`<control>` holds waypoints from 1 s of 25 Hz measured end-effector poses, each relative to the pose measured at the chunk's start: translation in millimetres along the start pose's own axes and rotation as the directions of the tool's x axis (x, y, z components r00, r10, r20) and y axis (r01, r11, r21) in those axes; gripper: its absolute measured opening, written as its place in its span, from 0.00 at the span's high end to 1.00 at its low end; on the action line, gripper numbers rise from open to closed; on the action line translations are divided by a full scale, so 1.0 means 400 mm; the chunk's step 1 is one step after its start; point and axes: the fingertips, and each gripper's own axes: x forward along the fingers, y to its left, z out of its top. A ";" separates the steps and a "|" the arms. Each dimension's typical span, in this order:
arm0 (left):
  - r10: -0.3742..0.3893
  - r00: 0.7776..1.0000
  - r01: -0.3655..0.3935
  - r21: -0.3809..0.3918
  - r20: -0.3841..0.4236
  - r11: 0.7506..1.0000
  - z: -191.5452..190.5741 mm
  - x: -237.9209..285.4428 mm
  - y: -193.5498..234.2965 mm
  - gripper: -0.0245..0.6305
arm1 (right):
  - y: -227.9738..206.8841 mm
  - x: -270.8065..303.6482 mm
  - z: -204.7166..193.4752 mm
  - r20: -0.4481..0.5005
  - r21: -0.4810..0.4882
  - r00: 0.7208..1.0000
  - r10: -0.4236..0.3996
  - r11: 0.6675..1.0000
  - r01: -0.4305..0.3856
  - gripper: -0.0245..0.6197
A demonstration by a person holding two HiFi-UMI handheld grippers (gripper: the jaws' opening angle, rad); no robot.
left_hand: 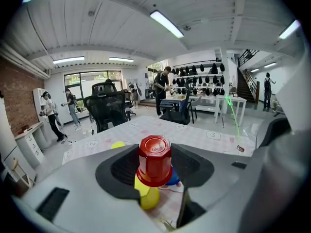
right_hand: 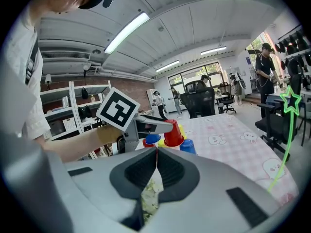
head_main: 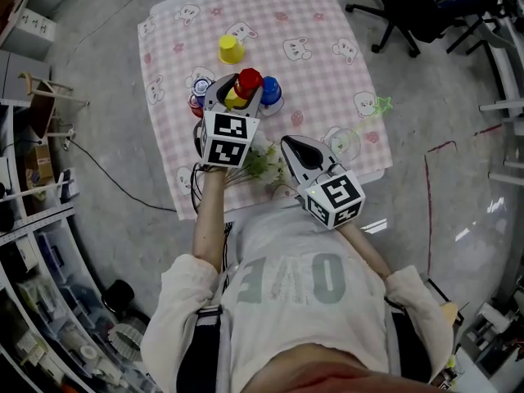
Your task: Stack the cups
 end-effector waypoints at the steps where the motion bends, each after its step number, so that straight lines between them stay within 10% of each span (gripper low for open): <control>1: -0.004 1.000 0.004 -0.005 0.000 1.000 -0.002 -0.001 0.001 0.63 | 0.002 0.001 -0.001 -0.002 0.000 1.000 0.001 1.000 -0.001 0.92; 17: -0.008 0.999 0.010 -0.032 0.034 0.999 0.014 -0.014 -0.002 0.63 | 0.007 -0.001 -0.003 -0.013 0.000 1.000 0.009 1.000 -0.009 0.92; 25: 0.034 0.984 -0.027 -0.042 0.174 0.999 0.128 -0.115 0.050 0.63 | 0.018 0.013 -0.003 -0.019 -0.011 0.999 0.040 0.999 -0.040 0.92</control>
